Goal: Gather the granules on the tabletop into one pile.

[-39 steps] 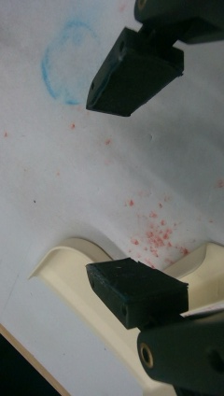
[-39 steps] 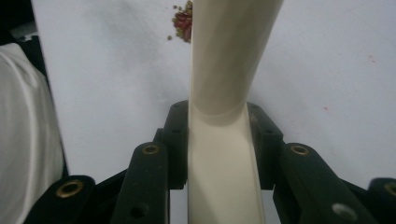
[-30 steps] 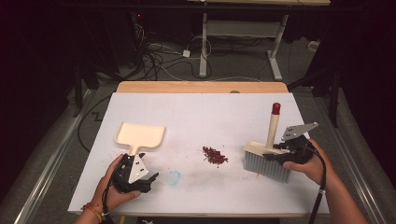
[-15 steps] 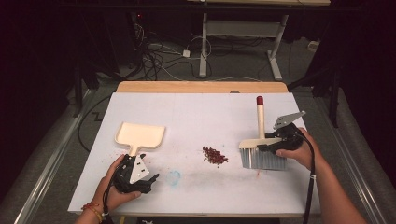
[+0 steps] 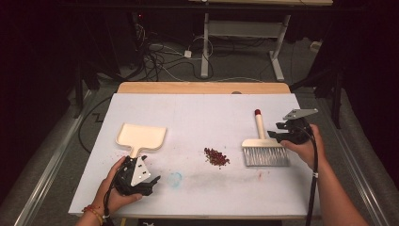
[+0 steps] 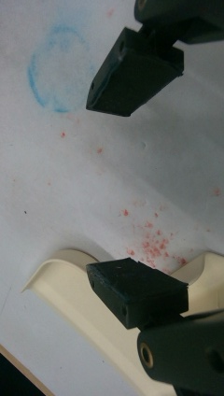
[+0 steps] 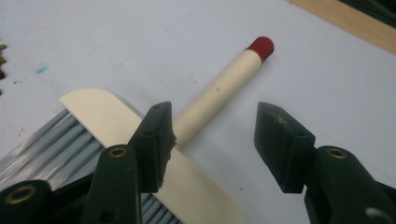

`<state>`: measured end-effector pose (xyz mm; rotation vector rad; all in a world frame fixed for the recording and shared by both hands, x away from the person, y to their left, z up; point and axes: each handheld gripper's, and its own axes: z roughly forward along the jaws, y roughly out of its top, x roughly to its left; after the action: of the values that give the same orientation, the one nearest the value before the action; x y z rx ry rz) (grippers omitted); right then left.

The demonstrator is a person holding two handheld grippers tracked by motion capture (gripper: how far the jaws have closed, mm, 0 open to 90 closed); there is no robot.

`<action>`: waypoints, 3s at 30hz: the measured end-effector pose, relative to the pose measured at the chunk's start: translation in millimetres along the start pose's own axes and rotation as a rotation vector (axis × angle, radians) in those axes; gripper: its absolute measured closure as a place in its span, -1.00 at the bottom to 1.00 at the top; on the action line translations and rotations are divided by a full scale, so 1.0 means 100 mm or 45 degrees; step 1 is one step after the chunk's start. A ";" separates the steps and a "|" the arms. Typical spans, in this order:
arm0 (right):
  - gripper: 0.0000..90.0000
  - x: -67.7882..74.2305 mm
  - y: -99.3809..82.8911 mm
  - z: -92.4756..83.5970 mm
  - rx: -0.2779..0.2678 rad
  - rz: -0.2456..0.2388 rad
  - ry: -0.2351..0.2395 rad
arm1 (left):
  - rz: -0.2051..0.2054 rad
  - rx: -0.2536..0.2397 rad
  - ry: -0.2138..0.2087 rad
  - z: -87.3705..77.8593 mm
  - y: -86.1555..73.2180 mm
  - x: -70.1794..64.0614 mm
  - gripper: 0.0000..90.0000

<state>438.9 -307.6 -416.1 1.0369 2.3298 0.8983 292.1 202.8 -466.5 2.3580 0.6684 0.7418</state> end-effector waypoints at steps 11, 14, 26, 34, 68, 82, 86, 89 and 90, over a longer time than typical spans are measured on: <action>-0.10 0.20 0.10 -0.08 -0.149 -0.071 -0.035 | -0.001 -0.007 0.003 -0.01 -0.01 0.00 -0.58; -0.20 0.25 0.13 -0.11 -0.191 -0.069 -0.056 | 0.000 -0.008 0.003 -0.02 -0.01 0.00 -0.58; -0.55 0.50 0.12 -0.28 -0.359 -0.045 -0.143 | -0.004 -0.012 0.007 -0.03 -0.01 0.00 -0.58; -0.59 0.70 0.06 -0.40 -0.426 -0.074 -0.185 | -0.005 -0.013 0.008 -0.03 -0.01 0.00 -0.58; -0.59 1.25 -0.77 -0.60 -0.505 -0.174 -0.173 | -0.047 -0.050 0.038 -0.06 0.00 0.02 -0.58; -0.59 1.31 -0.75 -0.65 -0.514 -0.202 -0.204 | -0.036 -0.077 0.046 -0.12 -0.01 -0.01 -0.59; -0.59 1.34 -0.74 -0.64 -0.514 -0.222 -0.212 | -0.038 -0.084 0.045 -0.14 -0.02 0.01 -0.59; -0.59 1.34 -0.73 -0.62 -0.511 -0.227 -0.201 | -0.043 -0.079 0.031 -0.12 -0.02 0.01 -0.59; -0.59 1.34 -0.73 -0.61 -0.508 -0.226 -0.204 | -0.037 -0.075 0.029 -0.11 -0.02 0.01 -0.59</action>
<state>282.1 -265.4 -441.7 0.6977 1.9661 1.1055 285.0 208.4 -459.8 2.2846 0.6802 0.7666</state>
